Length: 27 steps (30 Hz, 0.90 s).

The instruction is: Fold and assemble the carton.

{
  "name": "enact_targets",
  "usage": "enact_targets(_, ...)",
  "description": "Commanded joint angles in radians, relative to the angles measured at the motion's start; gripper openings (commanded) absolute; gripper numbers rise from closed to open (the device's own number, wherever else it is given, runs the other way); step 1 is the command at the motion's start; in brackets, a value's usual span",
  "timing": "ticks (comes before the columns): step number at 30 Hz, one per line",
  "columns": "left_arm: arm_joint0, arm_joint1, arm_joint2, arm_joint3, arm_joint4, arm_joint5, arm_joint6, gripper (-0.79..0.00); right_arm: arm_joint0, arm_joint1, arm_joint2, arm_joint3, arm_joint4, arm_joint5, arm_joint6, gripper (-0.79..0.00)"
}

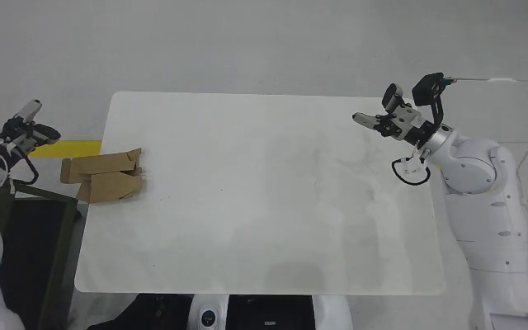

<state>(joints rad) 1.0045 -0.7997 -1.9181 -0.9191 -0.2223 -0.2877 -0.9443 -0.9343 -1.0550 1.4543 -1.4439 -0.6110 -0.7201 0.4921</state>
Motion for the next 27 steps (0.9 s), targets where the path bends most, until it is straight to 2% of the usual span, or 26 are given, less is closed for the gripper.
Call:
enact_targets(1, 0.02, 0.006, -0.03, 0.018, 0.001, 0.0, 0.032, 0.0, 0.0, 0.0, 0.0, 0.0, 0.0, 0.0, 0.0, 0.0)
enact_targets(10, 0.083, 0.027, -0.101, 0.051, 0.037, 0.004, 0.106, 0.0, 0.0, 0.0, 0.0, 0.0, 0.0, 0.0, 0.0, 0.0)
enact_targets(20, 0.166, 0.029, -0.055, 0.039, 0.18, 0.027, 0.187, 0.0, 0.0, 0.0, 0.0, 0.0, 0.0, 0.0, 0.0, 0.0)
enact_targets(27, 0.224, 0.02, -0.004, -0.001, 0.213, 0.028, 0.189, 0.0, 0.0, 0.0, 0.0, 0.0, 0.0, 0.0, 0.0, 0.0)
